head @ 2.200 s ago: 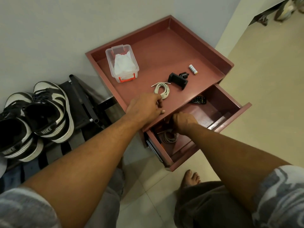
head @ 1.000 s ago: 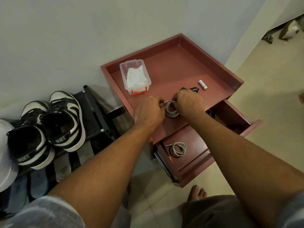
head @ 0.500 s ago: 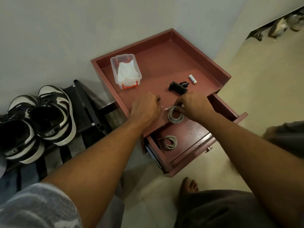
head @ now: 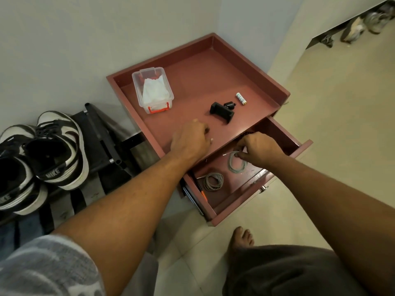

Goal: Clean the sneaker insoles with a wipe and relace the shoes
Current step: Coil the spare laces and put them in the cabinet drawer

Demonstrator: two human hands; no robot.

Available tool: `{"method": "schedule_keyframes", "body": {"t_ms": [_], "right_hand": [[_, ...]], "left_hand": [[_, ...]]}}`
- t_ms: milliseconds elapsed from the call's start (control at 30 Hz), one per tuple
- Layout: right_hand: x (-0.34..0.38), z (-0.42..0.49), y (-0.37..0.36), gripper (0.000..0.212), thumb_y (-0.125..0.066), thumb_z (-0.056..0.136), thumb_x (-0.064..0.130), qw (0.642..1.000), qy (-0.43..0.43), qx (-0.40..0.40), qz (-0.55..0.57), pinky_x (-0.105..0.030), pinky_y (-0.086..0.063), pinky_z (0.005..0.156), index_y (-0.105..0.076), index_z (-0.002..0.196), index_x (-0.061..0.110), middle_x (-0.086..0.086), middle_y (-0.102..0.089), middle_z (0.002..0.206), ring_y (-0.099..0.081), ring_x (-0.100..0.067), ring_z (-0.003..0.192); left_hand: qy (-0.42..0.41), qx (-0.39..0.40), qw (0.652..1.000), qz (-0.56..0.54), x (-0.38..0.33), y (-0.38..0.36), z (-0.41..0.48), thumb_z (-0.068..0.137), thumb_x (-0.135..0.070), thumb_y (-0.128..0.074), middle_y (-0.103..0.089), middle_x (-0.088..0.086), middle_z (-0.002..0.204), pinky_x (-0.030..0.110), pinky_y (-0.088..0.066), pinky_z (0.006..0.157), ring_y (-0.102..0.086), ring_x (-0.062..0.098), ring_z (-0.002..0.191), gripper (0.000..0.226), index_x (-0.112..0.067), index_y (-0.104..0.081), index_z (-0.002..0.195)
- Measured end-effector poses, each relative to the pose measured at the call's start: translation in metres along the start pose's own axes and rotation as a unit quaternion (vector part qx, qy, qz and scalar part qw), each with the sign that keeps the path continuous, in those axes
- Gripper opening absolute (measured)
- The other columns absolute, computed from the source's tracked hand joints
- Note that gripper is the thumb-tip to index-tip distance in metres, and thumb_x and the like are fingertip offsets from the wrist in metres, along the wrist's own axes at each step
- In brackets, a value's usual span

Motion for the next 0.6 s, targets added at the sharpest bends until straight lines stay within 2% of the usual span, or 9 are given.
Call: {"method": "schedule_keyframes", "body": {"t_ms": [100, 267, 433, 533, 600], "right_hand": [[-0.003, 0.004, -0.019, 0.02, -0.074, 0.09, 0.041, 1.0, -0.029, 0.009, 0.003, -0.032, -0.051, 0.066, -0.079, 0.105, 0.029, 0.008, -0.075, 0.1, -0.069, -0.021, 0.094], [-0.019, 0.015, -0.053, 0.019, -0.079, 0.085, 0.042, 0.994, -0.102, 0.04, 0.025, -0.041, -0.062, 0.073, -0.079, 0.1, 0.031, 0.002, -0.075, 0.096, -0.071, -0.027, 0.09], [-0.022, 0.024, -0.071, 0.02, -0.079, 0.084, 0.038, 0.988, -0.143, 0.055, 0.038, -0.042, -0.061, 0.082, -0.078, 0.104, 0.031, -0.004, -0.076, 0.106, -0.072, -0.032, 0.099], [-0.021, 0.028, -0.076, 0.023, -0.076, 0.087, 0.033, 0.986, -0.156, 0.06, 0.015, -0.041, -0.057, 0.081, -0.076, 0.108, 0.022, -0.01, -0.073, 0.109, -0.071, -0.036, 0.103], [-0.018, 0.031, -0.08, 0.024, -0.073, 0.088, 0.032, 0.985, -0.157, 0.069, -0.001, -0.041, -0.058, 0.079, -0.076, 0.11, 0.022, -0.01, -0.073, 0.108, -0.071, -0.035, 0.101]], "left_hand": [[-0.003, -0.008, 1.0, -0.004, 0.0, -0.001, -0.001, 0.097, -0.043, -0.073, -0.066, -0.005, 0.124, 0.044, -0.06, 0.088, -0.067, 0.021, 0.11, 0.038, -0.026, -0.072, 0.131], [-0.02, -0.023, 1.0, -0.005, -0.001, -0.002, 0.001, 0.097, -0.044, -0.073, -0.066, -0.006, 0.123, 0.033, -0.054, 0.081, -0.066, 0.016, 0.108, 0.039, -0.026, -0.071, 0.132], [-0.013, -0.034, 0.999, -0.018, 0.004, -0.002, 0.004, 0.097, -0.044, -0.073, -0.068, -0.006, 0.119, 0.037, -0.059, 0.083, -0.067, 0.015, 0.105, 0.035, -0.026, -0.073, 0.128], [-0.013, -0.039, 0.999, -0.032, 0.005, -0.002, 0.005, 0.097, -0.042, -0.074, -0.068, -0.007, 0.116, 0.039, -0.061, 0.082, -0.068, 0.014, 0.102, 0.033, -0.026, -0.075, 0.125], [-0.013, -0.04, 0.999, -0.035, 0.006, -0.003, 0.005, 0.097, -0.042, -0.074, -0.068, -0.009, 0.116, 0.038, -0.061, 0.083, -0.067, 0.012, 0.102, 0.032, -0.027, -0.075, 0.124]]}}
Point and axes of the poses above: each hand's wrist, its own z-axis towards the middle knuckle, its own y-axis out of the back of the hand, x = y × z, the point moved 10 cm from there along z, towards the middle knuckle
